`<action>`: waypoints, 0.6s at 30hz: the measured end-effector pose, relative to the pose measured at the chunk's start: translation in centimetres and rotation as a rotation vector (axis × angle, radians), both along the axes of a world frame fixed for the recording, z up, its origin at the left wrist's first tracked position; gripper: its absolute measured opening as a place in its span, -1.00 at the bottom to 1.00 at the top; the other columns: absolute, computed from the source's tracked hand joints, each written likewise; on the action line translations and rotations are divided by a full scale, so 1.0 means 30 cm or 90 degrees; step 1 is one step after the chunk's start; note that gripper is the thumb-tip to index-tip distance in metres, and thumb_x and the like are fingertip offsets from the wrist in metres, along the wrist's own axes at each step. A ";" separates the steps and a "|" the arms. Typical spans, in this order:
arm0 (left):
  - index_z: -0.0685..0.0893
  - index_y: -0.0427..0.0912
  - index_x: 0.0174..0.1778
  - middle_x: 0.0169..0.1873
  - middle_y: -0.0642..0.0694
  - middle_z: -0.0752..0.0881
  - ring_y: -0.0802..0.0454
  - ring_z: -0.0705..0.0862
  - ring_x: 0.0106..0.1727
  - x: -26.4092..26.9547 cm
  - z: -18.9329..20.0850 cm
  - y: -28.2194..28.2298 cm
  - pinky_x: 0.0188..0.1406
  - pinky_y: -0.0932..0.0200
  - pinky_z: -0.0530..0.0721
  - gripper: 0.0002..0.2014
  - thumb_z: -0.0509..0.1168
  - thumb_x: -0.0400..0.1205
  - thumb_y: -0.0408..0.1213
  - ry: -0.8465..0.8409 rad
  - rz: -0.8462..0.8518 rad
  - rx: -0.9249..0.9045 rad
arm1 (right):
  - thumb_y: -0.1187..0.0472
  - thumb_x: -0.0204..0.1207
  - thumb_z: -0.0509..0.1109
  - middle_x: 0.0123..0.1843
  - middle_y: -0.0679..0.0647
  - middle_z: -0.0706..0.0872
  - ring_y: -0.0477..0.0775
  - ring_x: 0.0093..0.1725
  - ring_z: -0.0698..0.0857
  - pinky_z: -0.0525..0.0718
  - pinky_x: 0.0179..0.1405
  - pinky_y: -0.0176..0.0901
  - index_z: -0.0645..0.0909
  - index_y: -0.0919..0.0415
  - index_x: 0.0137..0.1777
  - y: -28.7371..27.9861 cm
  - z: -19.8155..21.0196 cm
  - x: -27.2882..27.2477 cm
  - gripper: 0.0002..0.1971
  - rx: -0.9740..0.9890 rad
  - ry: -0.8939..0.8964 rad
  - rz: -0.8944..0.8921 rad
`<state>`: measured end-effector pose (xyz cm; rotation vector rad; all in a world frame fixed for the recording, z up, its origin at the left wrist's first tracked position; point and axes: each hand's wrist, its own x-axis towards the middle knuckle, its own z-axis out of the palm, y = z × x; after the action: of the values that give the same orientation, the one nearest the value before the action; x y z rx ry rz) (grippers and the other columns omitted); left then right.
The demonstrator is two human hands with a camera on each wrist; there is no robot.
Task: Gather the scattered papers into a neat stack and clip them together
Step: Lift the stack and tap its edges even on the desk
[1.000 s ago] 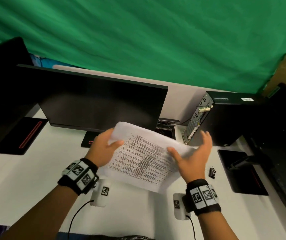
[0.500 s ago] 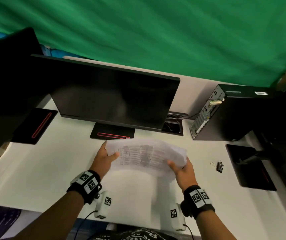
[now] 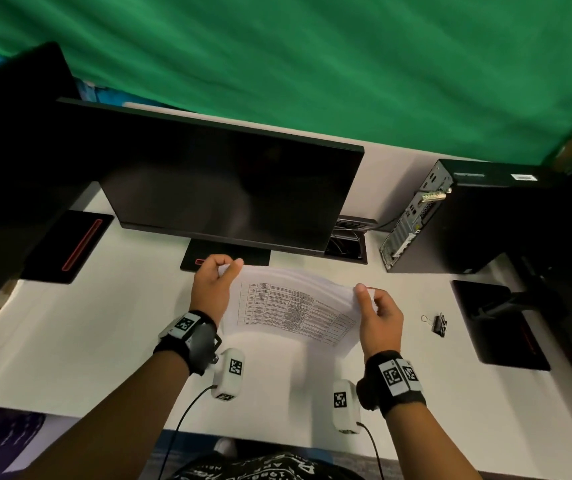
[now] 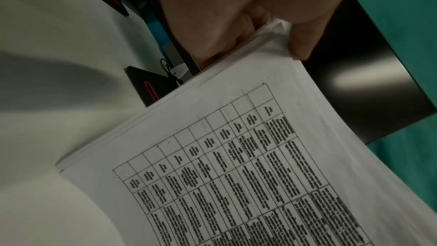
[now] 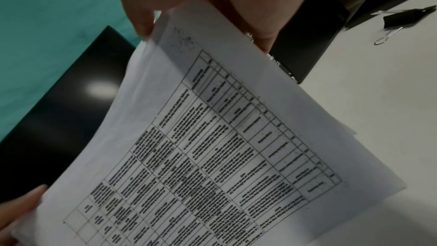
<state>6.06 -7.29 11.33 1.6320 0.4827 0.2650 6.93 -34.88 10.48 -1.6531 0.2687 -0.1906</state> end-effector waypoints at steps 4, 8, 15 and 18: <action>0.67 -0.12 -0.08 -0.16 -0.11 0.79 -0.06 0.78 -0.17 -0.011 -0.006 -0.002 -0.21 0.07 0.73 -0.92 0.33 0.62 -0.20 -0.005 -0.007 -0.050 | 0.14 0.62 0.40 -0.06 -0.11 0.79 0.02 -0.01 0.68 0.61 0.08 0.05 0.71 0.04 -0.14 -0.001 -0.015 0.001 -0.89 -0.003 -0.021 -0.001; 0.72 -0.15 -0.01 -0.09 -0.06 0.81 -0.07 0.77 -0.11 -0.018 -0.004 -0.013 -0.21 0.10 0.72 -0.87 0.31 0.64 -0.20 -0.010 -0.011 -0.070 | 0.15 0.60 0.45 -0.05 -0.22 0.79 -0.09 0.02 0.68 0.61 0.11 -0.05 0.70 -0.07 -0.13 0.006 -0.001 0.008 -0.90 -0.022 -0.040 0.007; 0.74 -0.08 0.03 -0.09 -0.09 0.79 -0.12 0.79 -0.06 -0.025 -0.019 -0.011 -0.13 0.01 0.76 -0.85 0.28 0.67 -0.16 -0.008 -0.027 -0.064 | 0.21 0.62 0.41 -0.02 -0.16 0.79 -0.11 0.01 0.68 0.58 0.13 0.02 0.67 -0.04 -0.11 0.000 -0.002 0.009 -0.87 -0.022 -0.035 0.023; 0.74 -0.09 0.06 -0.04 -0.02 0.77 -0.05 0.77 -0.03 -0.033 -0.017 -0.016 -0.13 0.12 0.76 -0.83 0.25 0.68 -0.23 -0.028 -0.026 -0.061 | 0.25 0.61 0.40 -0.03 -0.16 0.82 -0.16 -0.02 0.70 0.60 0.10 0.03 0.65 0.03 -0.11 -0.001 -0.003 0.013 -0.89 -0.005 -0.025 0.018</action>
<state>5.08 -7.76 10.82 1.5380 0.4219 0.2436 7.32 -34.92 10.40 -1.6584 0.2138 -0.2027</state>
